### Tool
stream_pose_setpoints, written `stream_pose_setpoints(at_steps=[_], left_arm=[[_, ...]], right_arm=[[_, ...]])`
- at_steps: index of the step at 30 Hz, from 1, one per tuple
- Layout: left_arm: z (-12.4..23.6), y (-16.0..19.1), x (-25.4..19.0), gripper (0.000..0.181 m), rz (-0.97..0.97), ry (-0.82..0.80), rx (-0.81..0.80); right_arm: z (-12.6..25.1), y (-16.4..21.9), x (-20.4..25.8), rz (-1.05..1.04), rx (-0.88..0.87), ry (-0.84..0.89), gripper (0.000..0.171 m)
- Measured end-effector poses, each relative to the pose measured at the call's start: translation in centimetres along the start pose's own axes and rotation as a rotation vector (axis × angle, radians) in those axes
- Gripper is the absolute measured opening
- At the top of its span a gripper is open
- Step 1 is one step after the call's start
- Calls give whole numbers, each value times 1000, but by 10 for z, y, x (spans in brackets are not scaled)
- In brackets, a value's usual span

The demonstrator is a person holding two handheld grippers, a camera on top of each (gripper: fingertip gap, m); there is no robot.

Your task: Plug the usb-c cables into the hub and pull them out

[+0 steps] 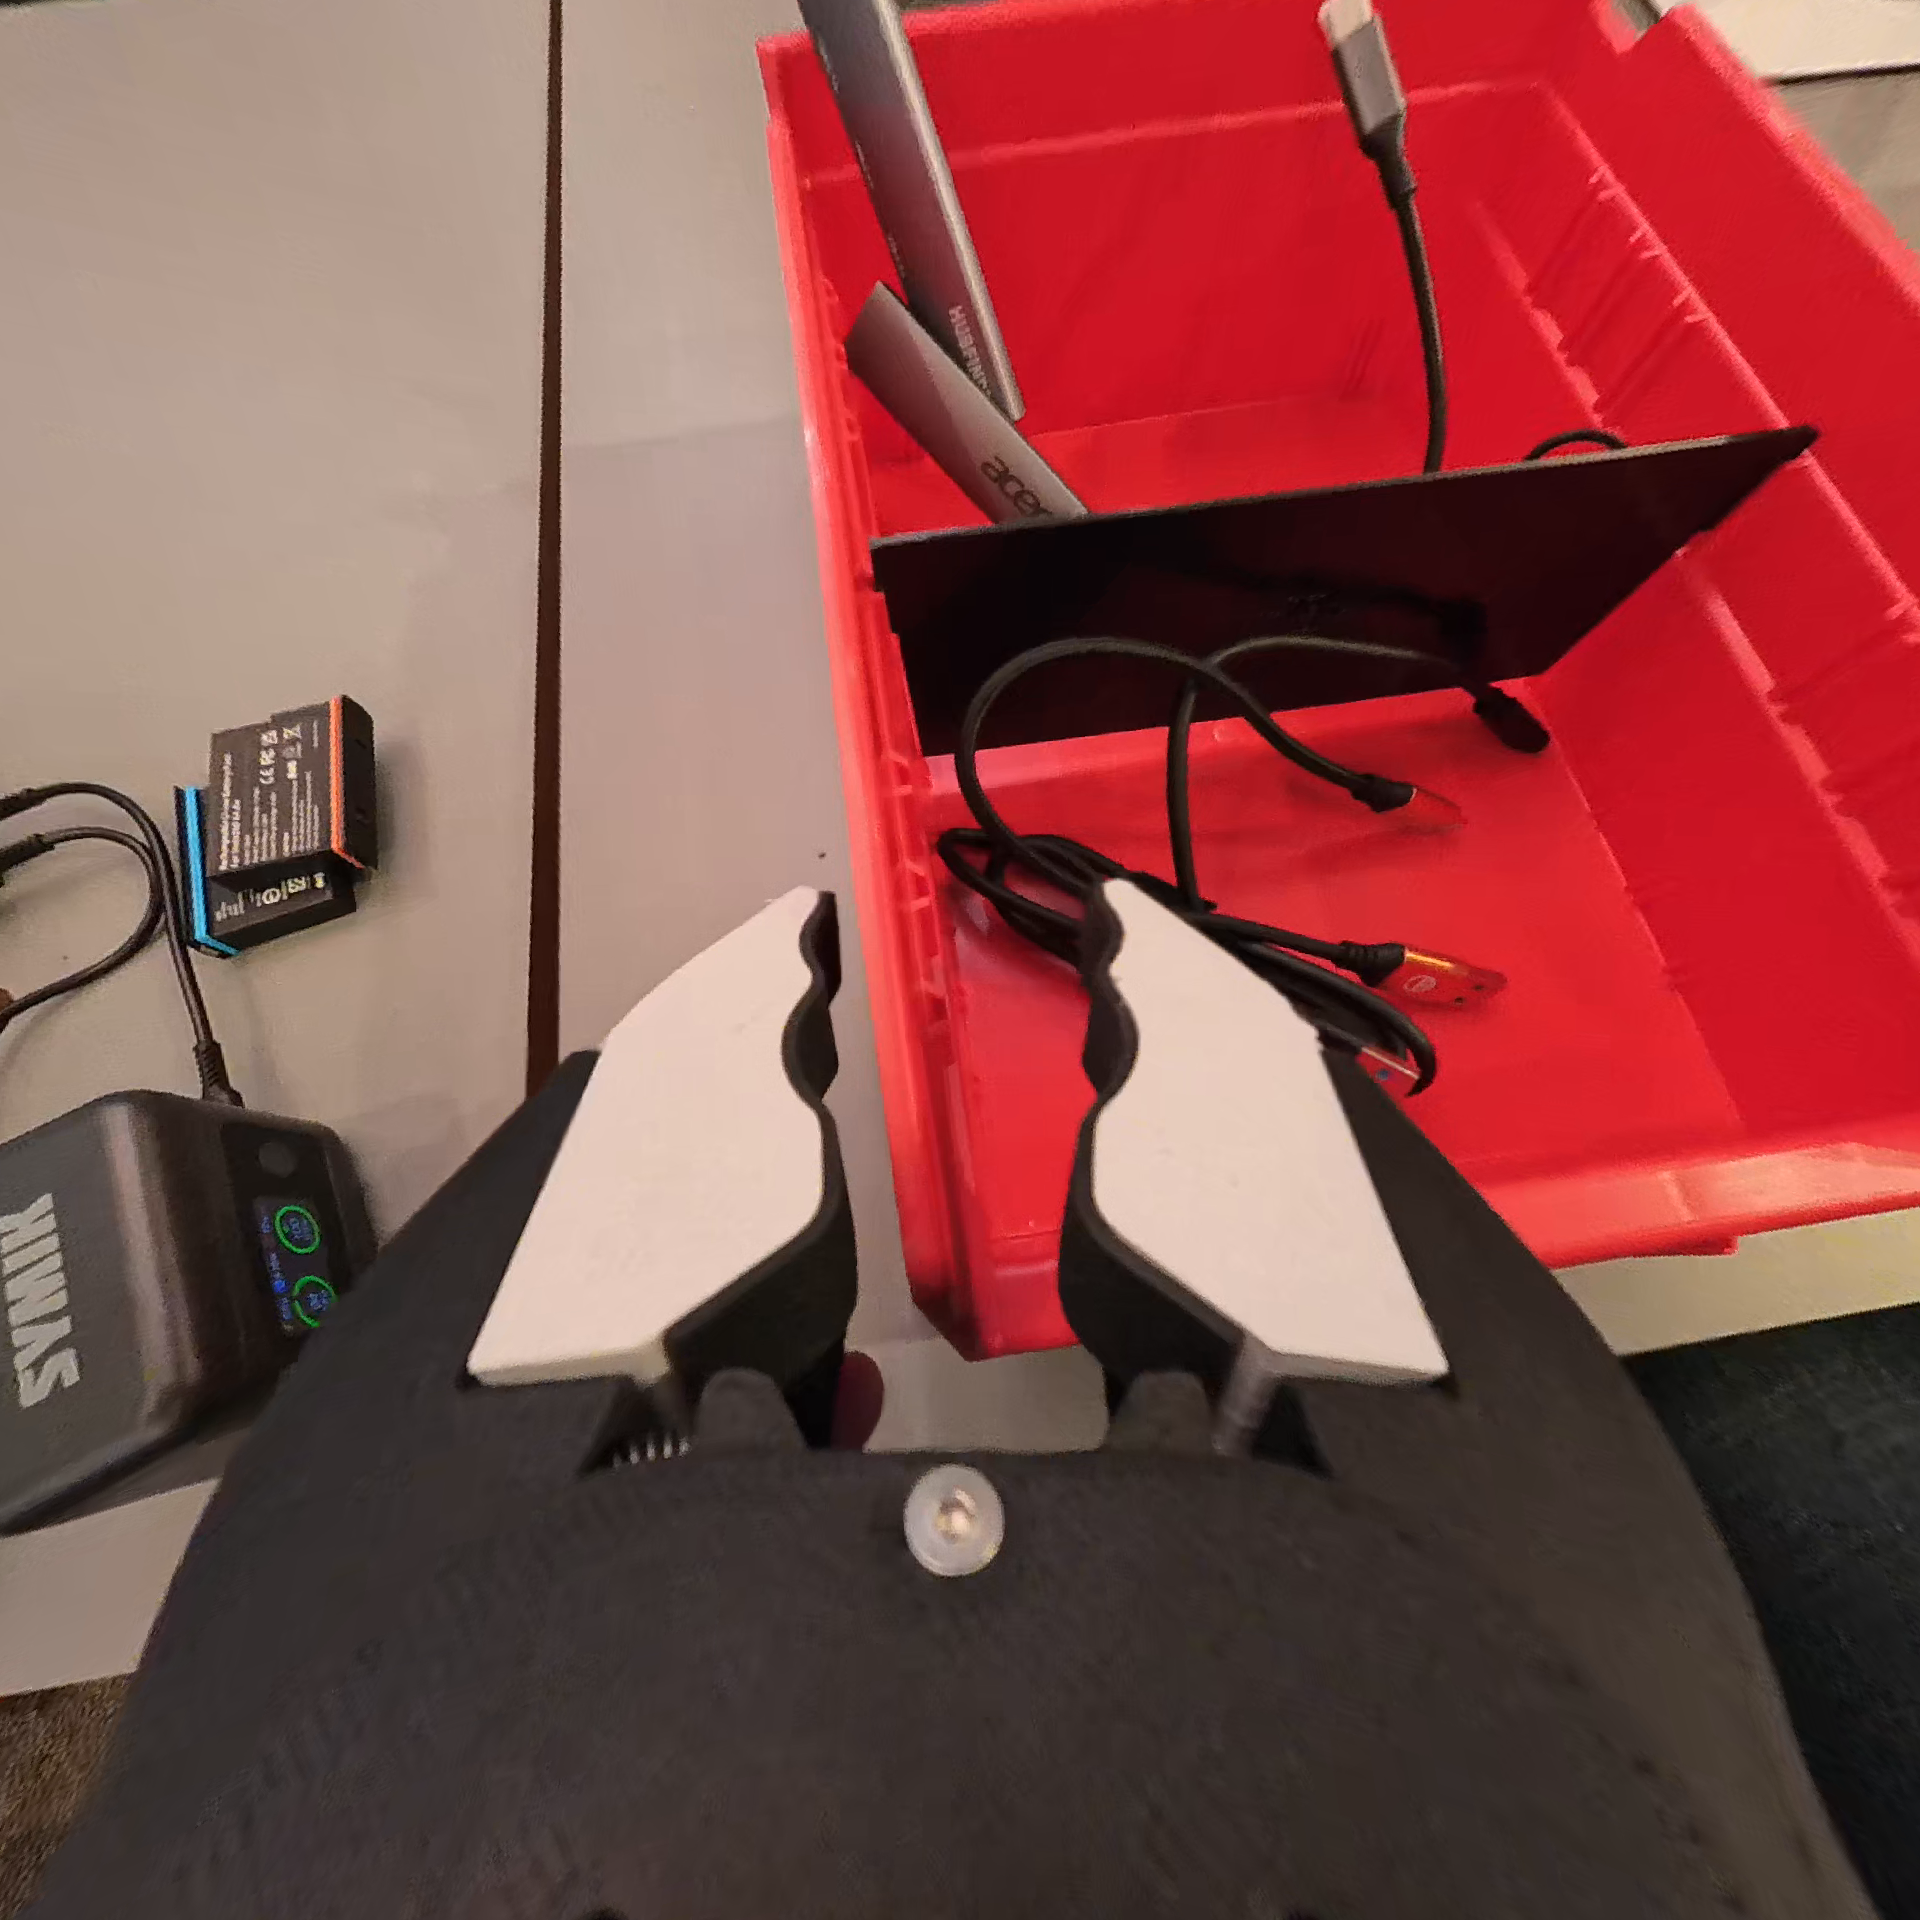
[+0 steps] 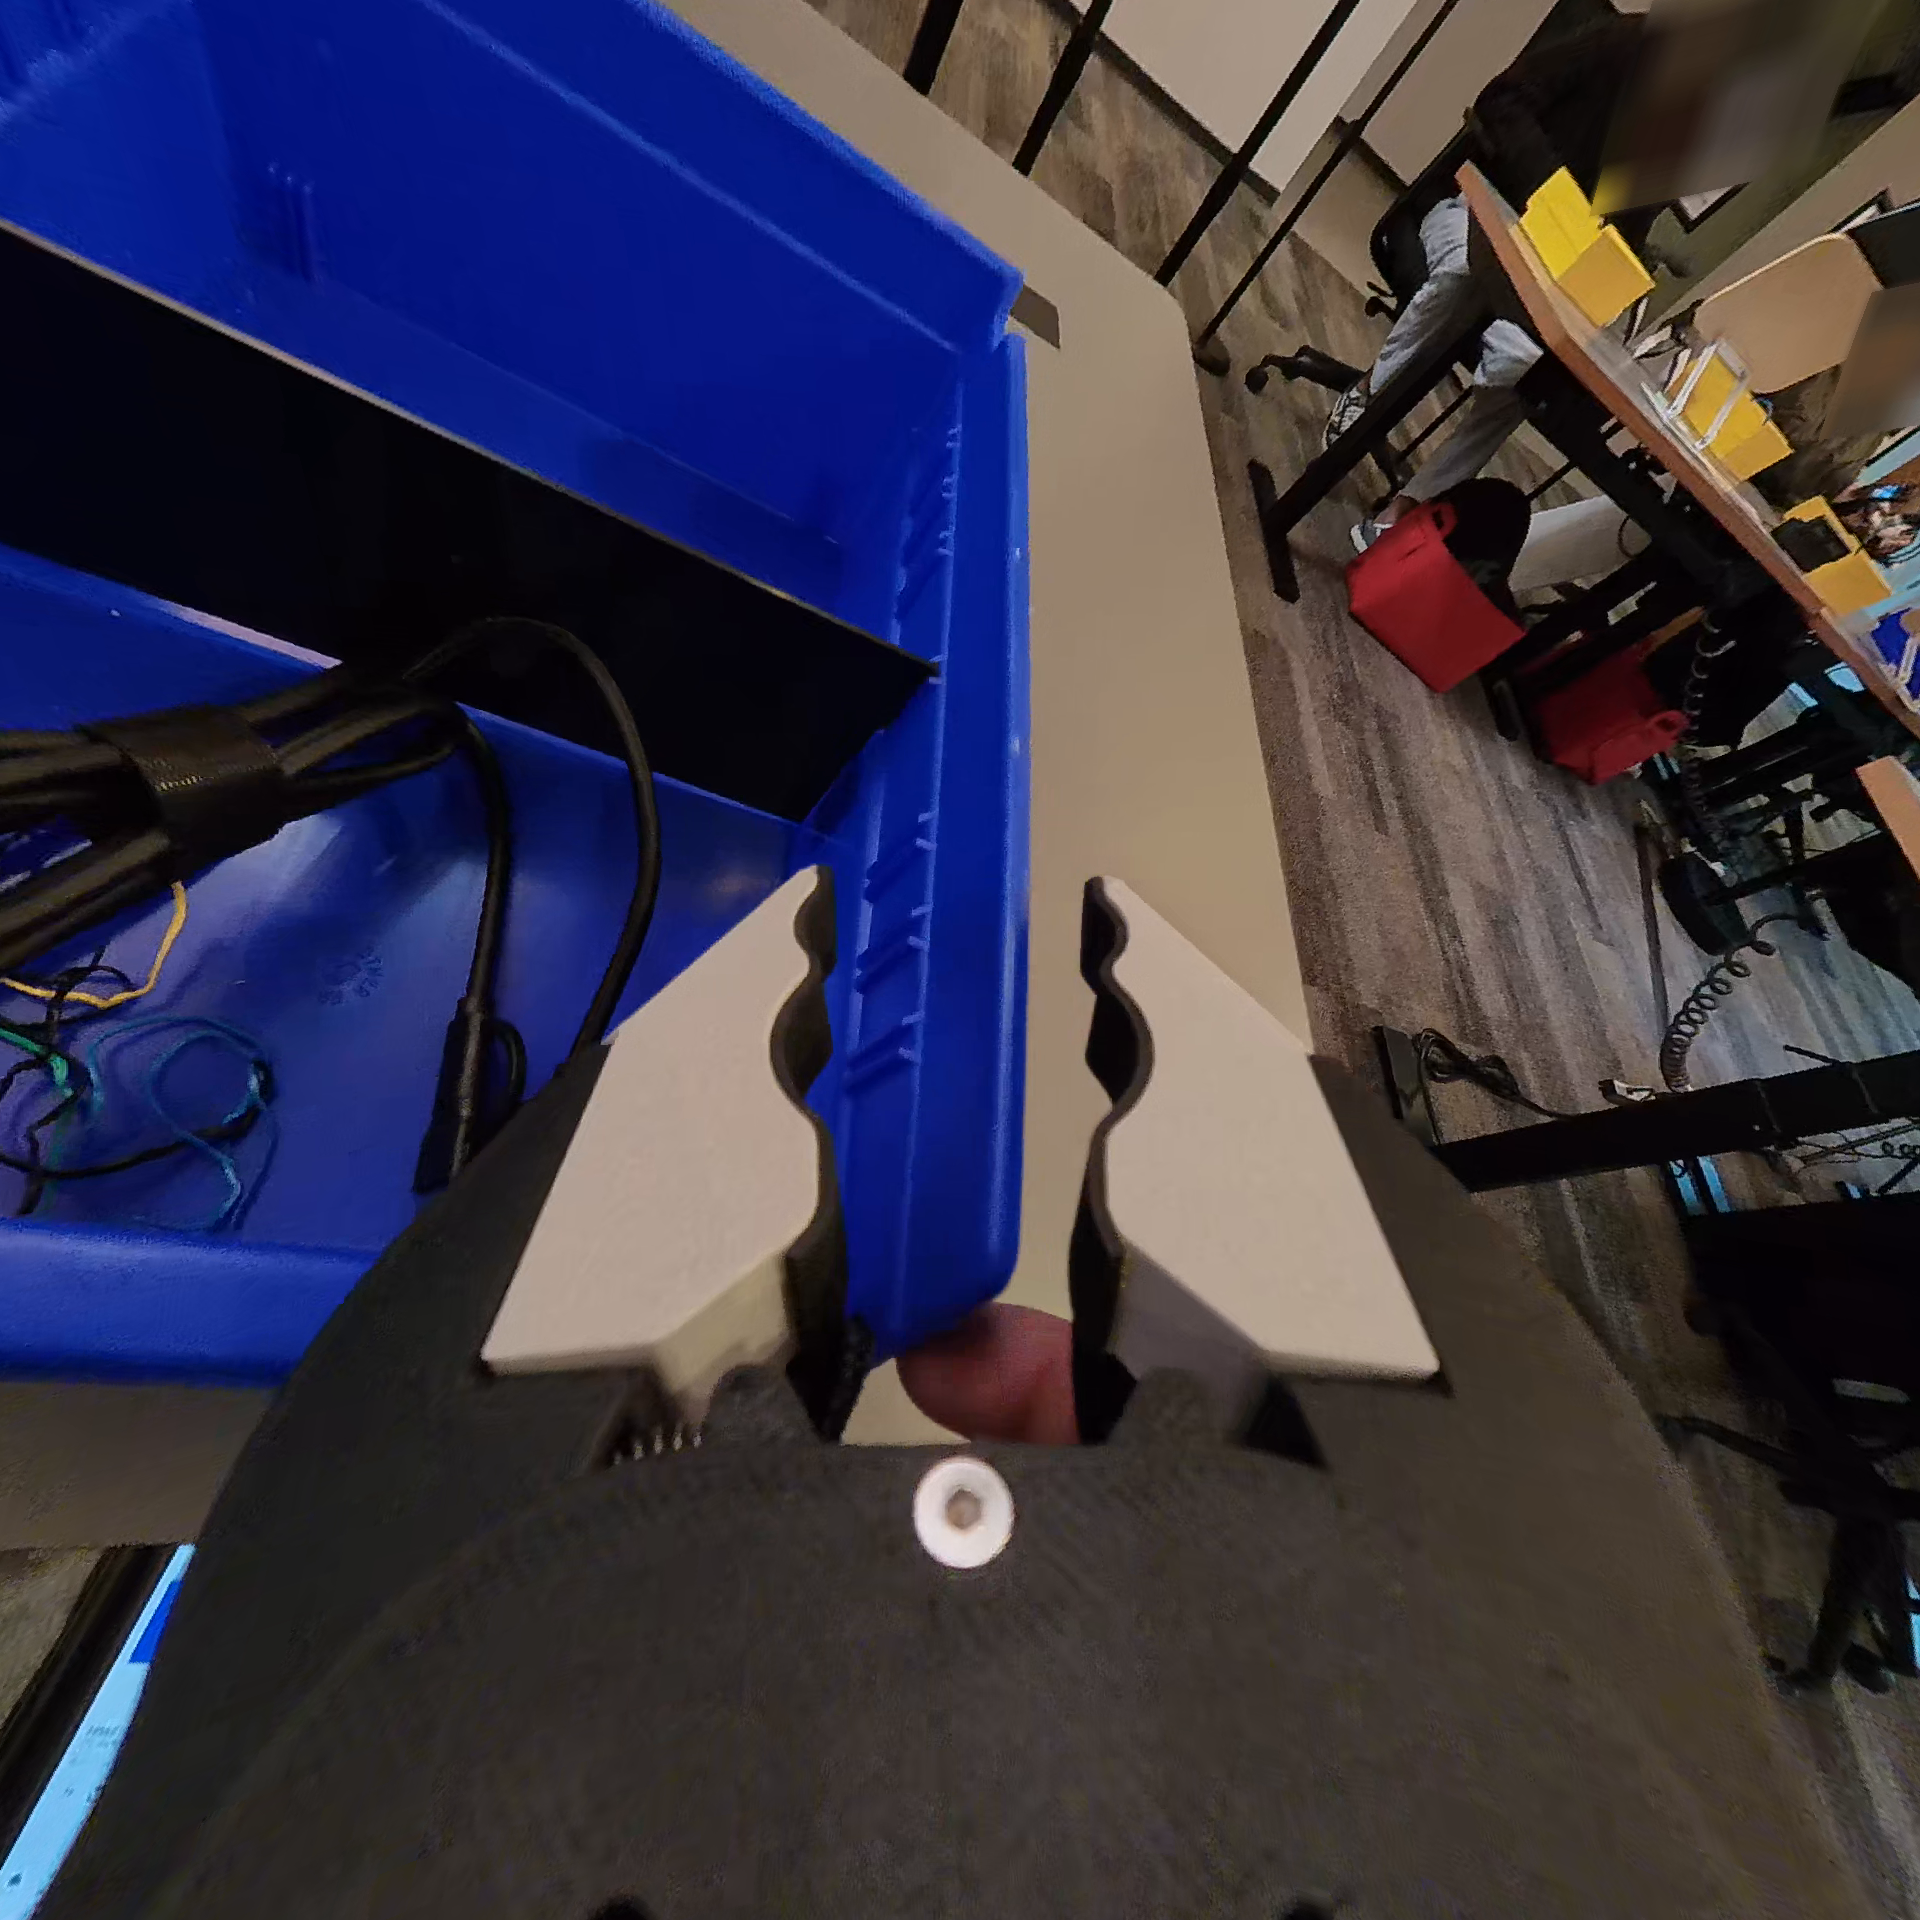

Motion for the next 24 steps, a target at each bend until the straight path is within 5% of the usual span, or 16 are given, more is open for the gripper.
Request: stream_pose_setpoints(at_steps=[13,24], left_arm=[[25,-37,-13,45,-153,-118,-130],[19,-75,-50,34,-329,-88,-158]], right_arm=[[25,-38,-2,95,-84,145,61],[59,-99,53,192,-309,69,46]])
Point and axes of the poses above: each gripper's, where its closed fingertips meet, z back along the fingers, y out of its underside, x = y × z across the jaws, the point moved 9 cm from there along z, back along the fingers, and after that the axes turned 3 degrees about -z, right-handed, at the moved point
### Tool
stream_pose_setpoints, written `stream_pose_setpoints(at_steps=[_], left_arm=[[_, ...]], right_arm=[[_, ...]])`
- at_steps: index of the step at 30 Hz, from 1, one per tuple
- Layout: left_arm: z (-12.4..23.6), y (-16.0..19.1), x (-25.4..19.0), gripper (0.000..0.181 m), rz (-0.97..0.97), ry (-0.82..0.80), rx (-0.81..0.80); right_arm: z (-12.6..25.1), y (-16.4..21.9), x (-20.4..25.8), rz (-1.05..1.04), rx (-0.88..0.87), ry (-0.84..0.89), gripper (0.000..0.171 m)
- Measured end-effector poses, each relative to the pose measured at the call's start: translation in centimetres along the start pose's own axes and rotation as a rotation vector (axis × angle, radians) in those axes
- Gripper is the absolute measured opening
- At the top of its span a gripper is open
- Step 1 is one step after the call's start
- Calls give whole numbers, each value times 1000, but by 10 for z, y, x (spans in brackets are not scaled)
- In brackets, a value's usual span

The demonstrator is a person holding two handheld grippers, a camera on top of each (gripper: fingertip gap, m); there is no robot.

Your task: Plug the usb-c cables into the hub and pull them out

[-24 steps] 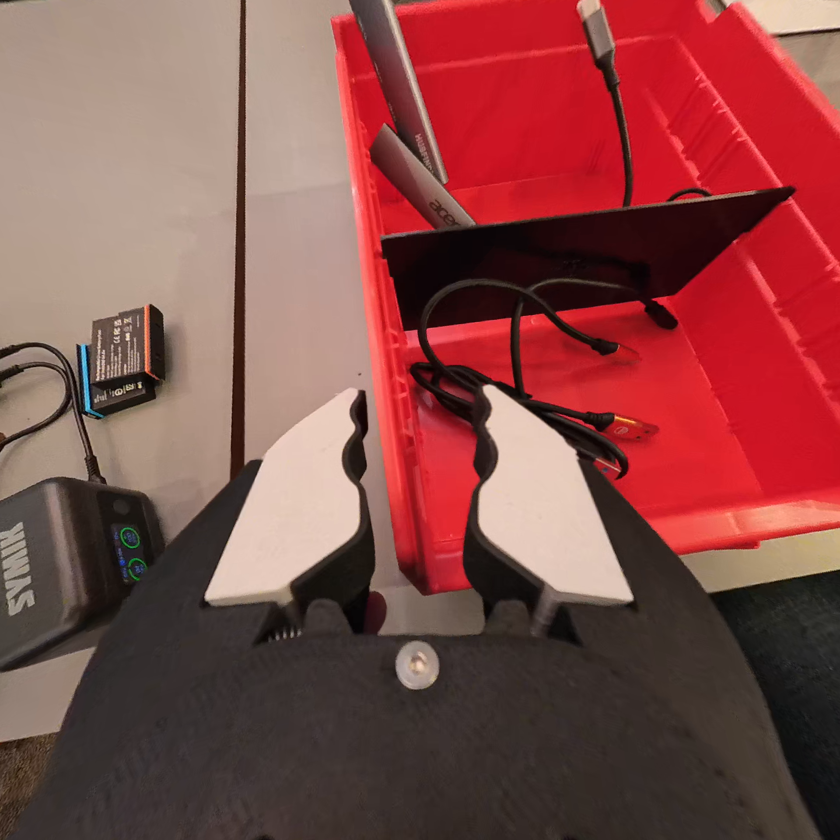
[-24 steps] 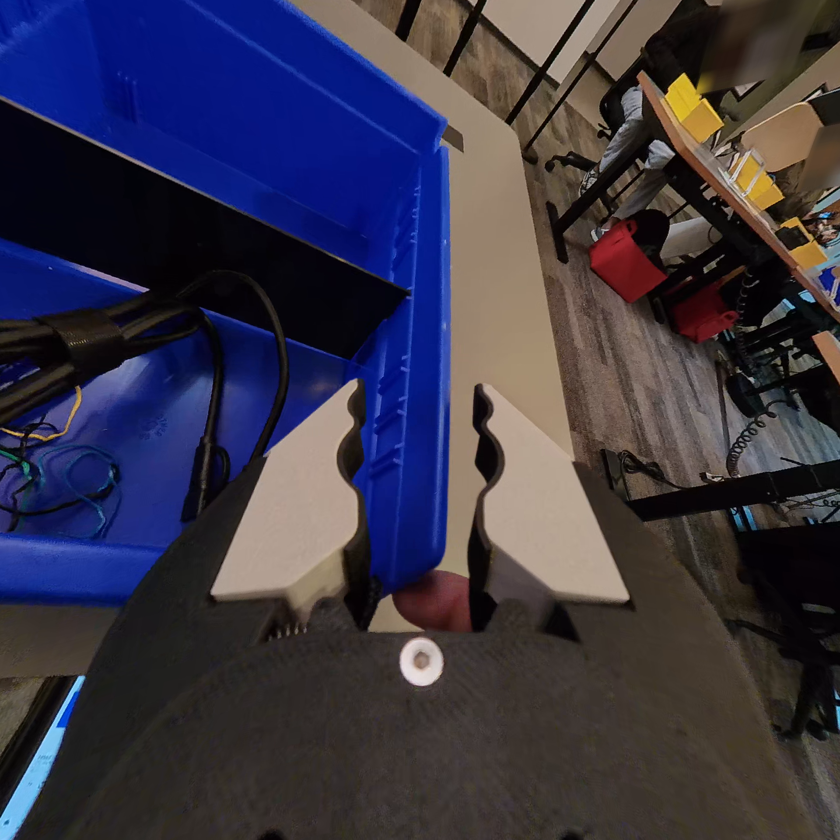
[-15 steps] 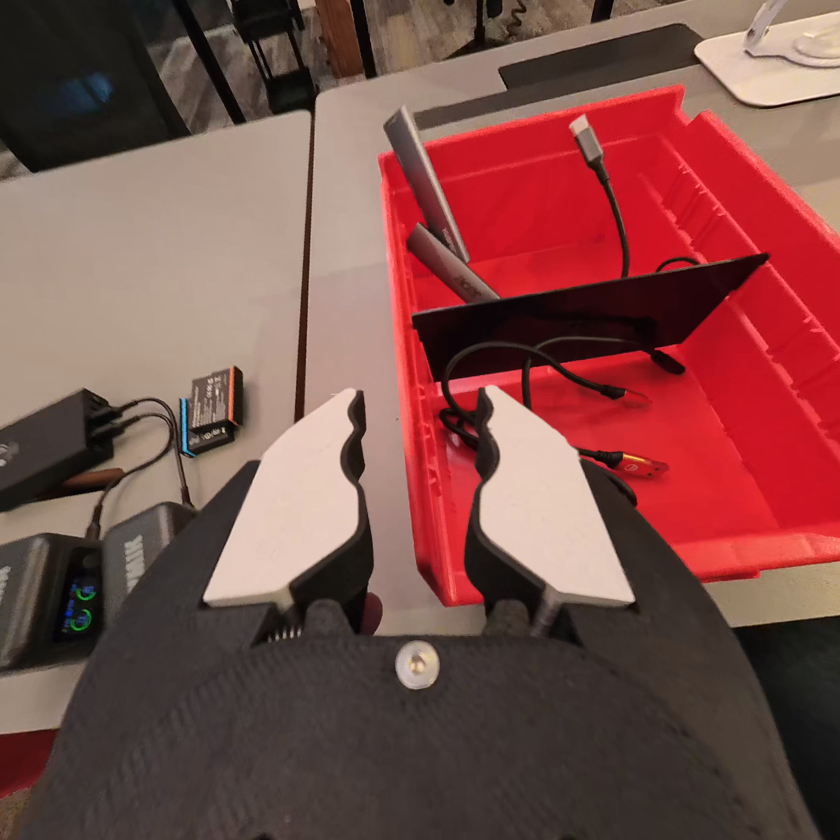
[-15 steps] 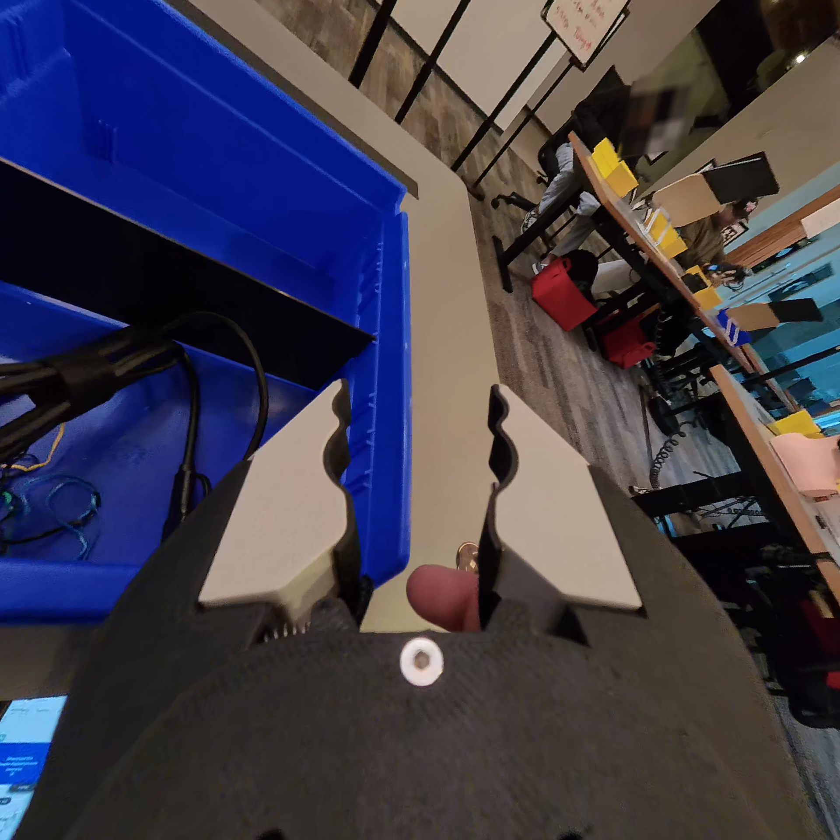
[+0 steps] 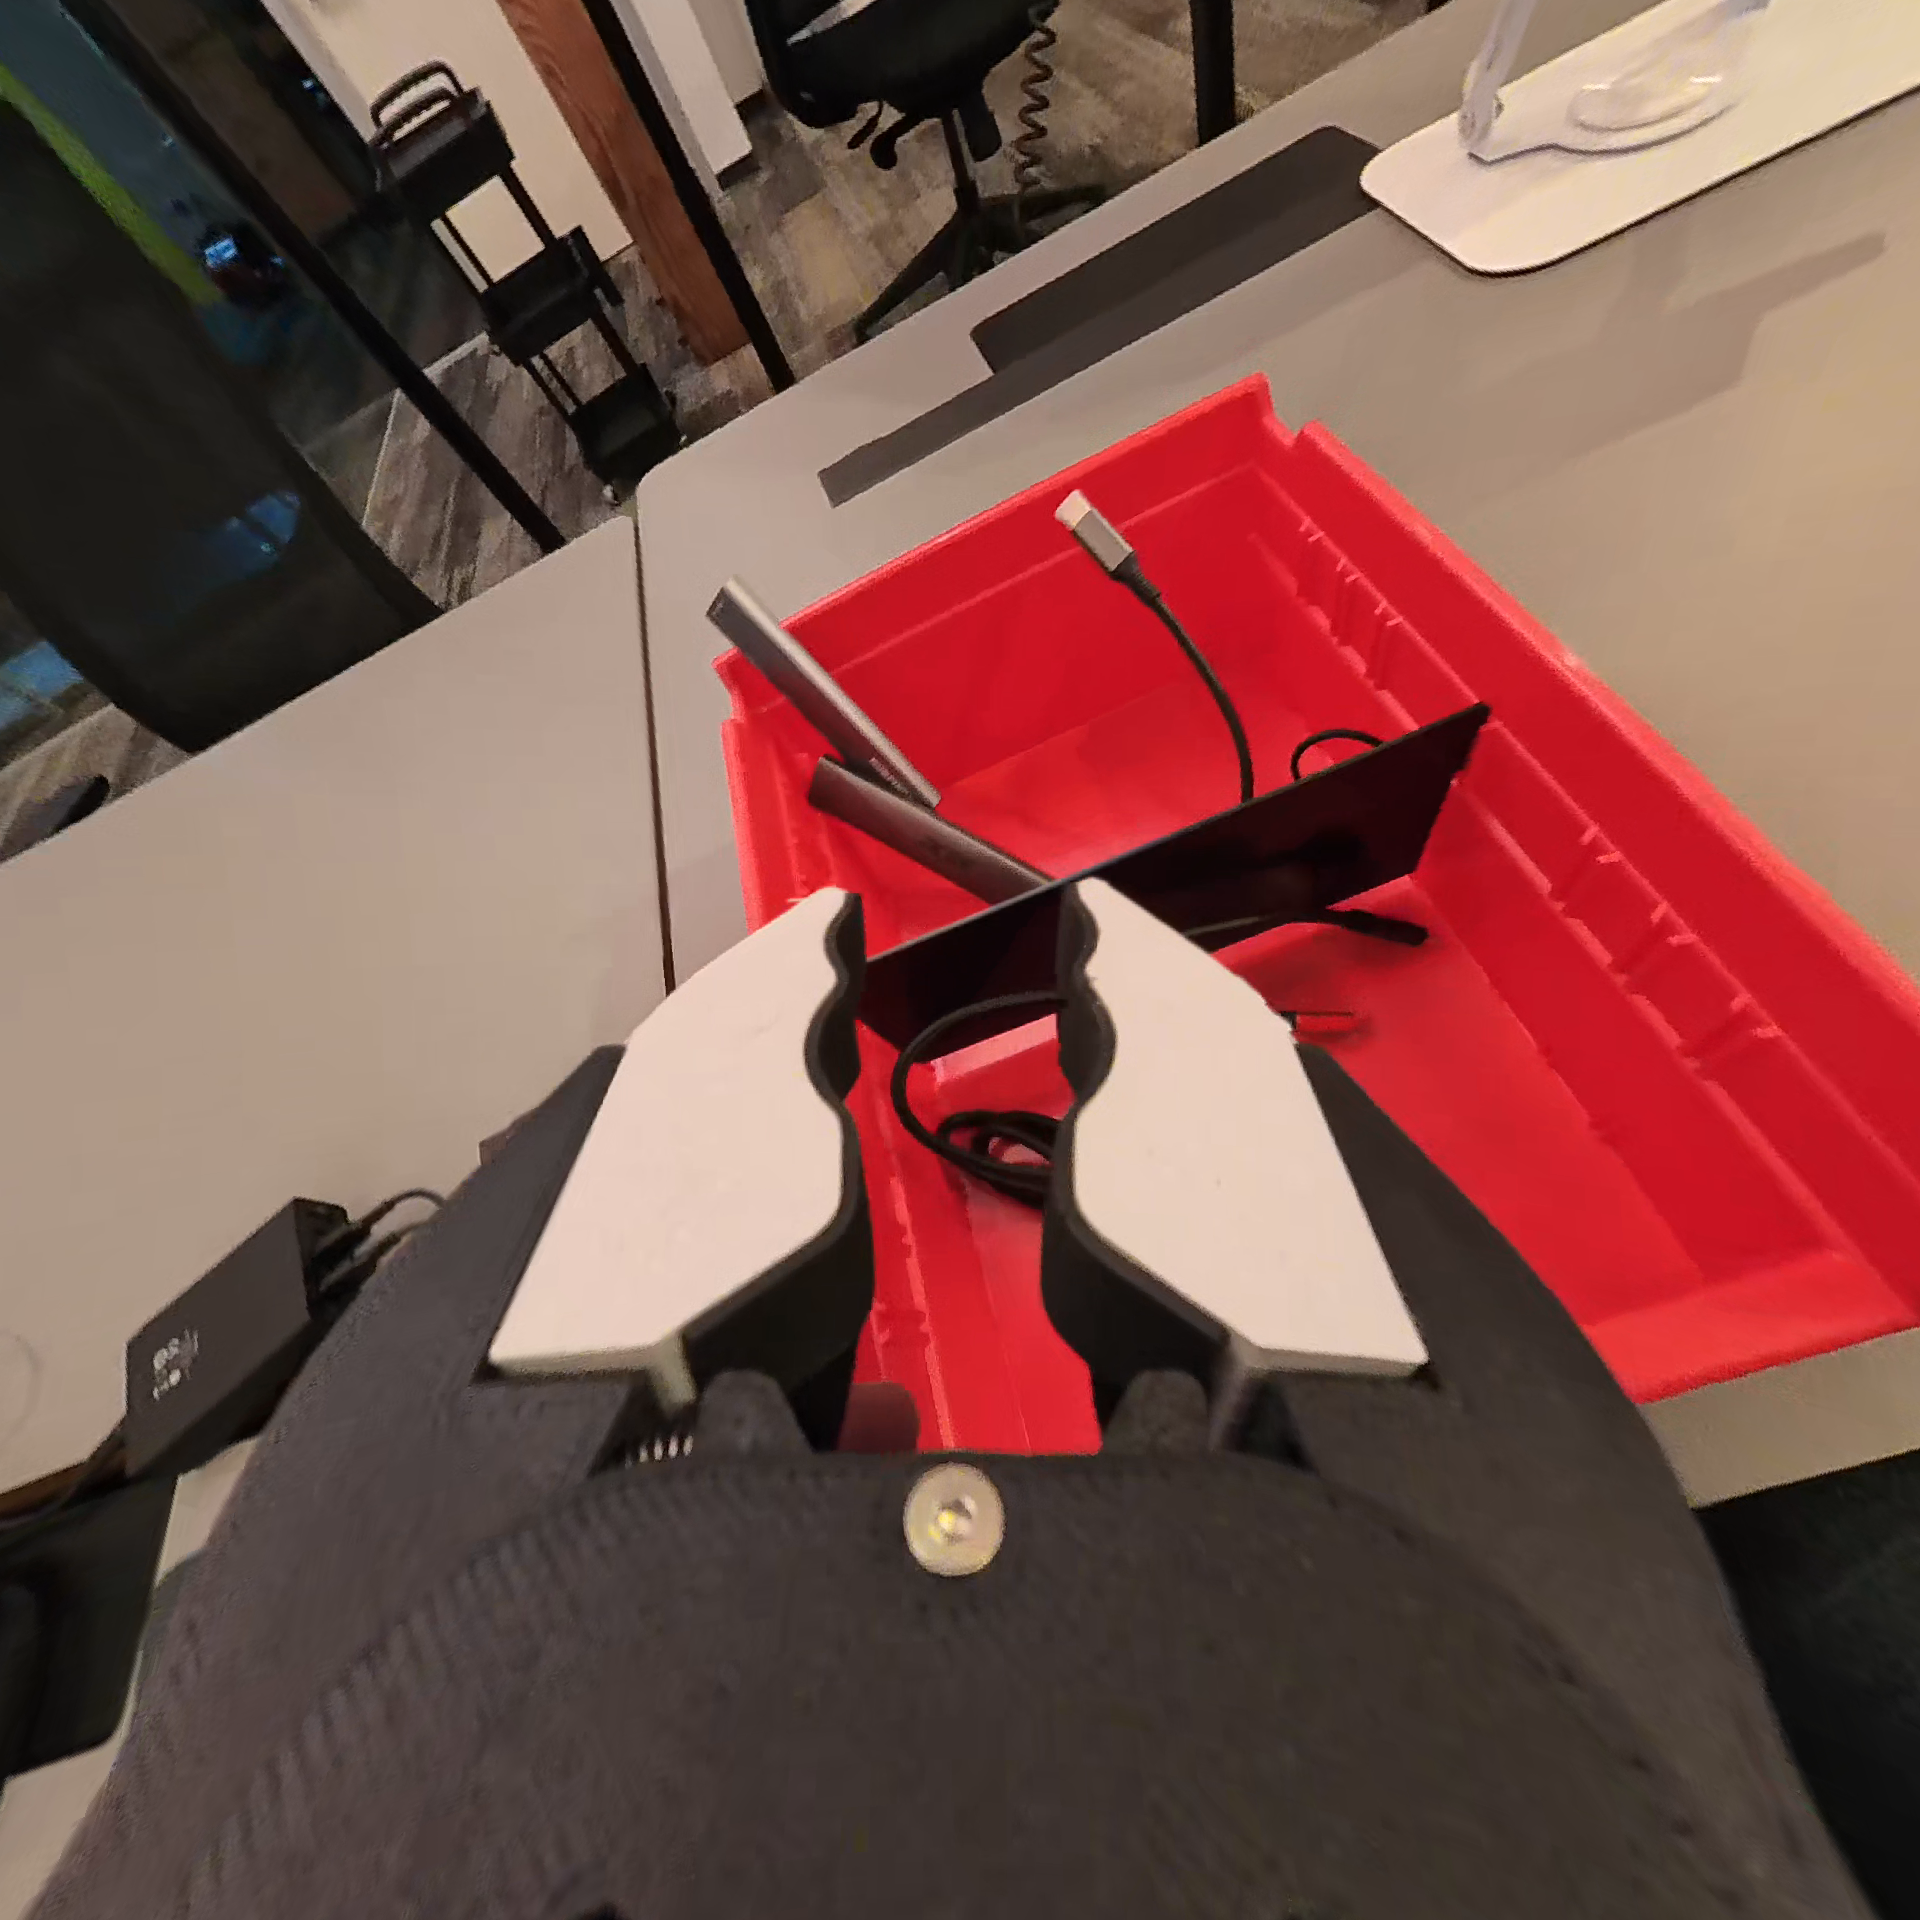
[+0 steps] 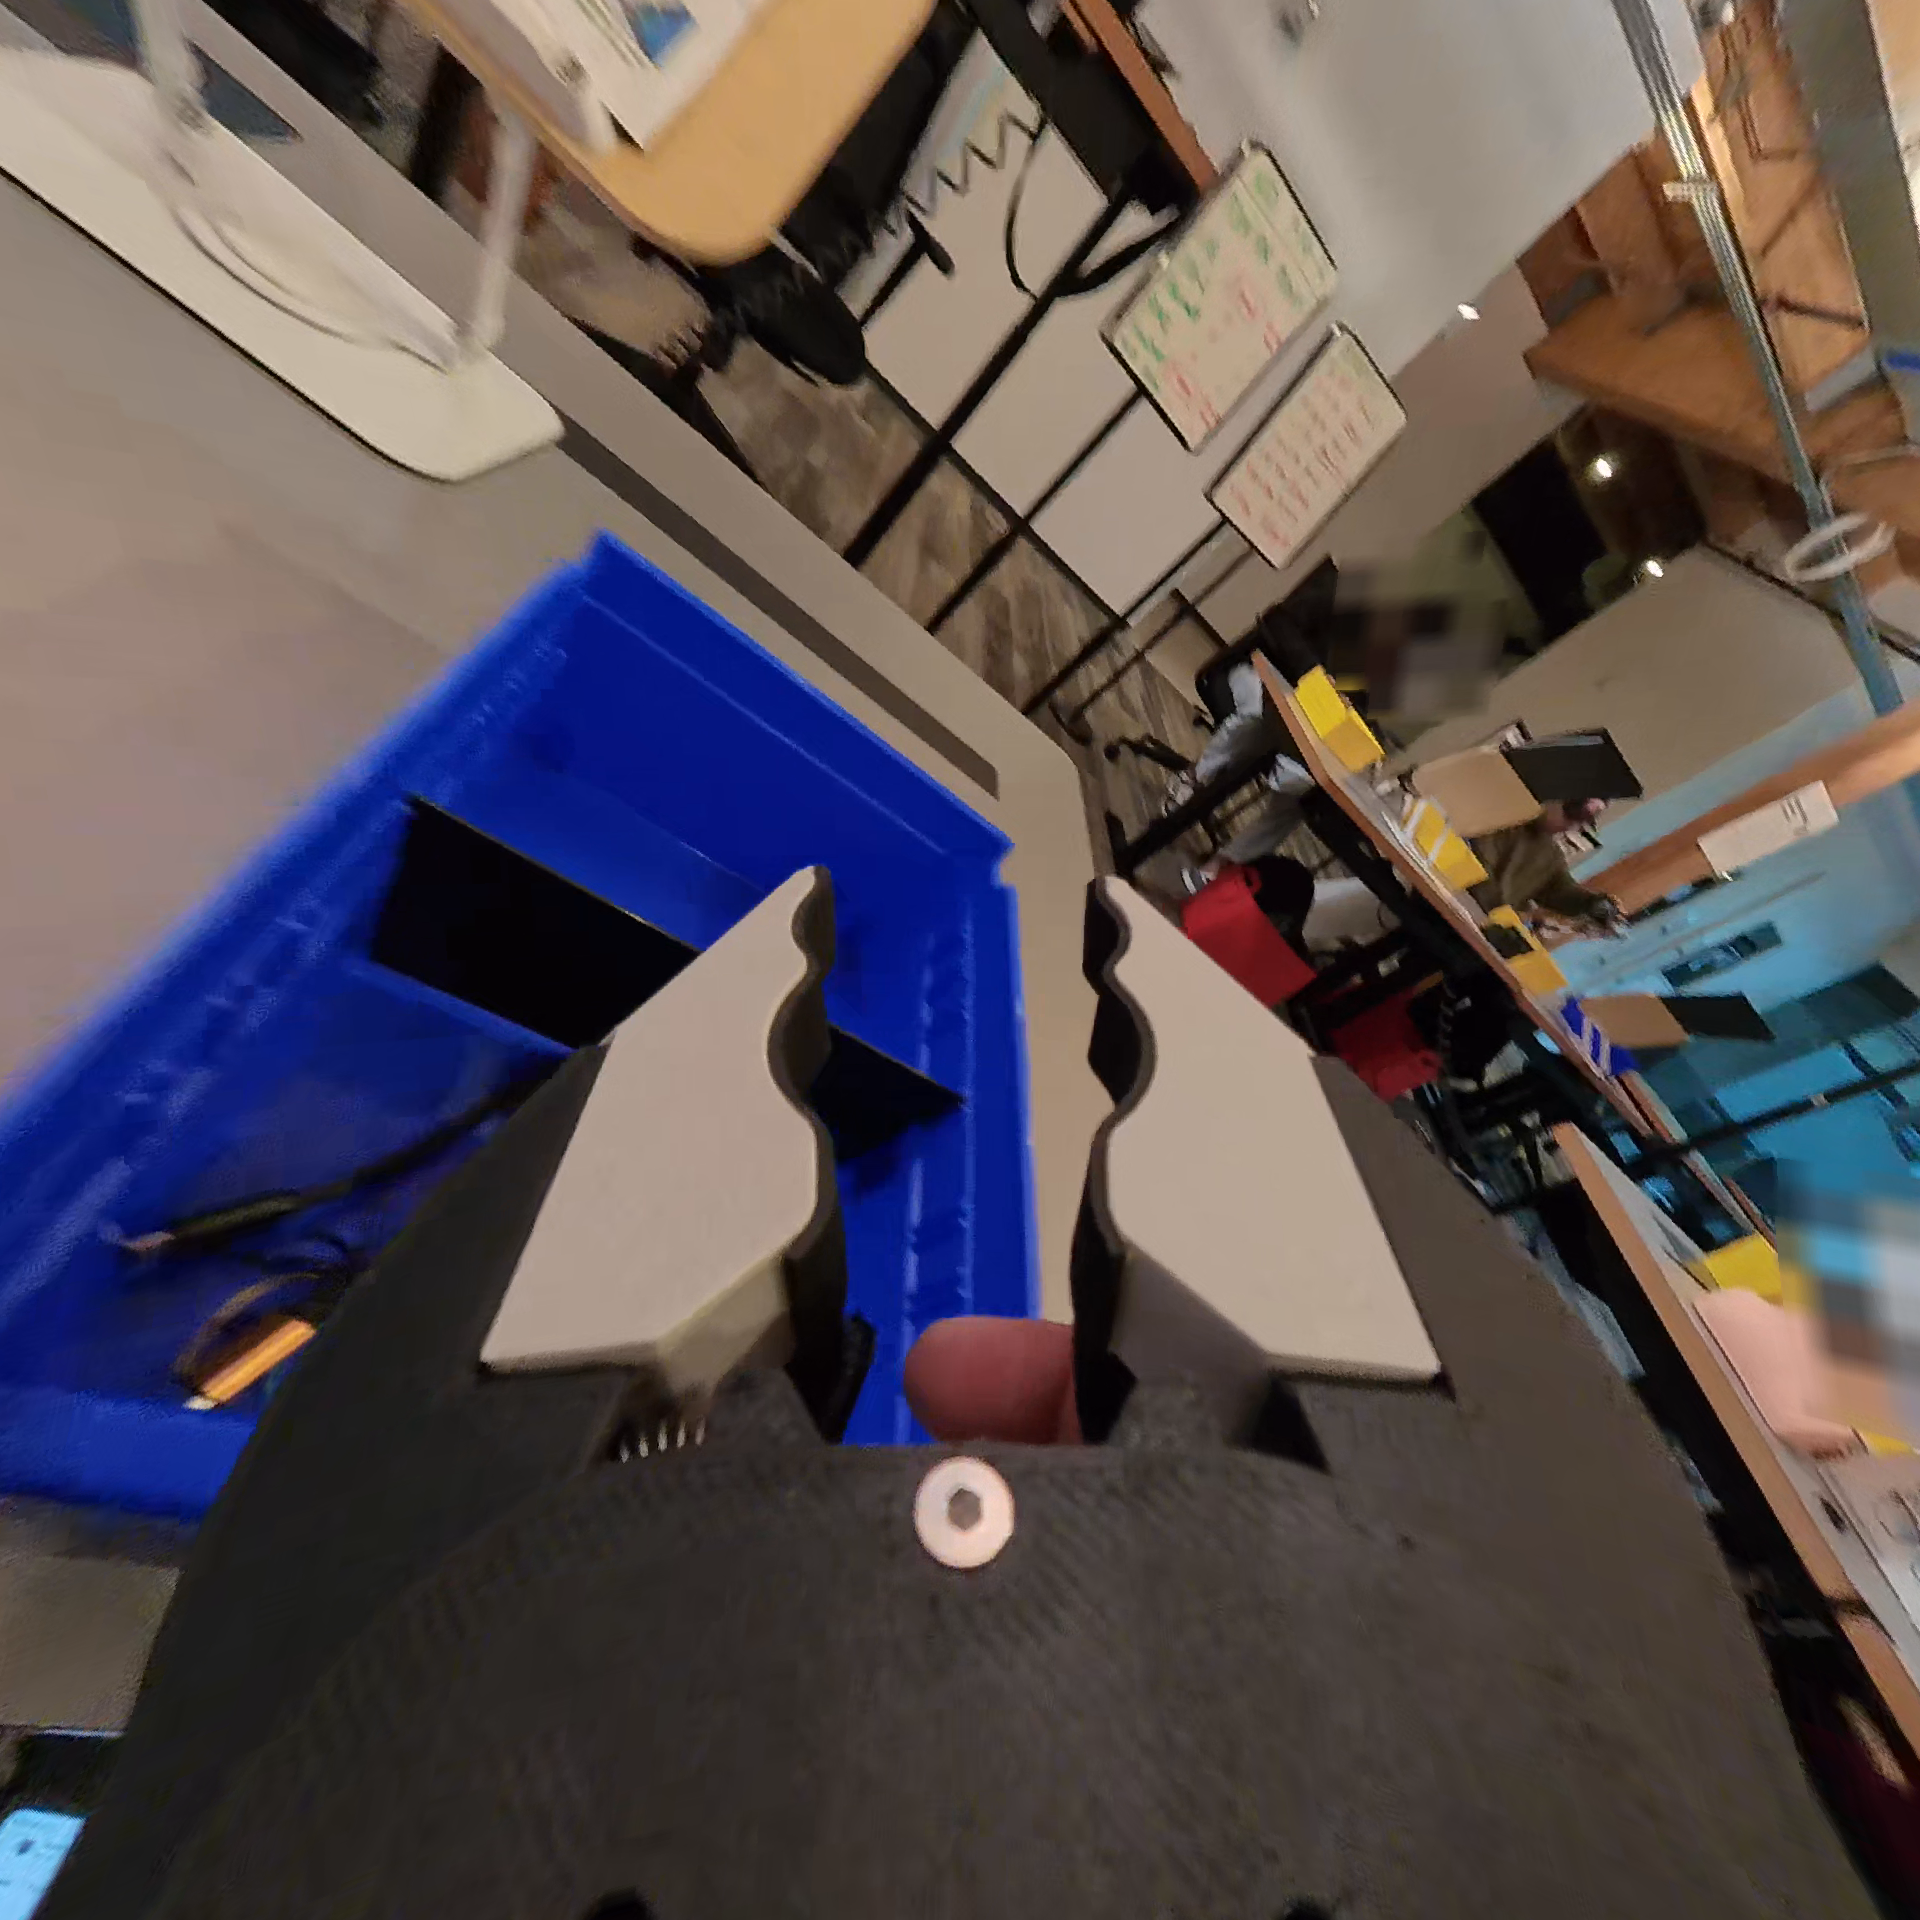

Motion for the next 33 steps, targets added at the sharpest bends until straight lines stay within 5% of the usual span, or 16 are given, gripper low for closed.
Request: stream_pose_setpoints(at_steps=[17,33], left_arm=[[-24,-1,-53,27,-213,218,119],[-40,-31,-57,24,-300,235,49]], right_arm=[[2,-75,140,-84,-189,-499,36],[19,-122,187,-125,-231,-663,36]])
Point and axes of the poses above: each gripper's, where its closed fingertips meet, z back along the fingers, y out of its underside, x = y × z across the jaws, the point moved 9 cm from there along z, back along the fingers, and after that the axes turned 3 degrees about -z, right-handed, at the moved point
